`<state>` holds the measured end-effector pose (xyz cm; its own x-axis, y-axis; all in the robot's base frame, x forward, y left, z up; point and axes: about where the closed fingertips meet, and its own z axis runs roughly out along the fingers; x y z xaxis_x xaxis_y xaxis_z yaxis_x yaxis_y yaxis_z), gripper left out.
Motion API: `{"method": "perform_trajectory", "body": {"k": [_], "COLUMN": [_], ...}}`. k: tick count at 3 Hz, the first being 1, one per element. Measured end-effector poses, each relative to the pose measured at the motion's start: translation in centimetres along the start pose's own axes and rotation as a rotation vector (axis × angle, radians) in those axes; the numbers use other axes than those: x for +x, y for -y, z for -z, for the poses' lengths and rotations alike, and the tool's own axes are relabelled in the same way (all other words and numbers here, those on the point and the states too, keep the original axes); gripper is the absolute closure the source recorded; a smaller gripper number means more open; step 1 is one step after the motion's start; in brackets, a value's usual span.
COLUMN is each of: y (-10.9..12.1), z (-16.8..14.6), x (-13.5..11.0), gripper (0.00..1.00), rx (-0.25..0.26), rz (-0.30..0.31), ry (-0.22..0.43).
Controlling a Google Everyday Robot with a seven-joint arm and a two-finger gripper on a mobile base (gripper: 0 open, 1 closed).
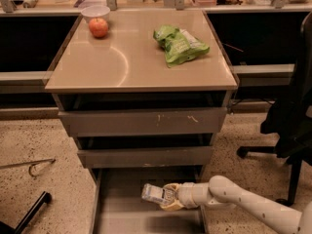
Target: Pick blue plastic bottle from bottom drawer and place on counter
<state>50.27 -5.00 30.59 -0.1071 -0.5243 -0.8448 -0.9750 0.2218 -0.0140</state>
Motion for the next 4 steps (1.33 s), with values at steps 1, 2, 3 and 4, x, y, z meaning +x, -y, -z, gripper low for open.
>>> {"method": "perform_trajectory", "body": {"k": [1, 2, 3, 4], "y": [-1.1, -2.1, -1.9, -1.9], "z": [1.9, 4.6, 7.7, 7.7], "x": [-7.9, -16.0, -23.2, -23.2], "gripper": [1.0, 1.0, 1.0, 1.0], "rx": [-0.029, -0.039, 0.005, 0.005], "rz": [0.053, 0.099, 0.236, 0.236], "ry": [0.003, -0.013, -0.045, -0.045]}}
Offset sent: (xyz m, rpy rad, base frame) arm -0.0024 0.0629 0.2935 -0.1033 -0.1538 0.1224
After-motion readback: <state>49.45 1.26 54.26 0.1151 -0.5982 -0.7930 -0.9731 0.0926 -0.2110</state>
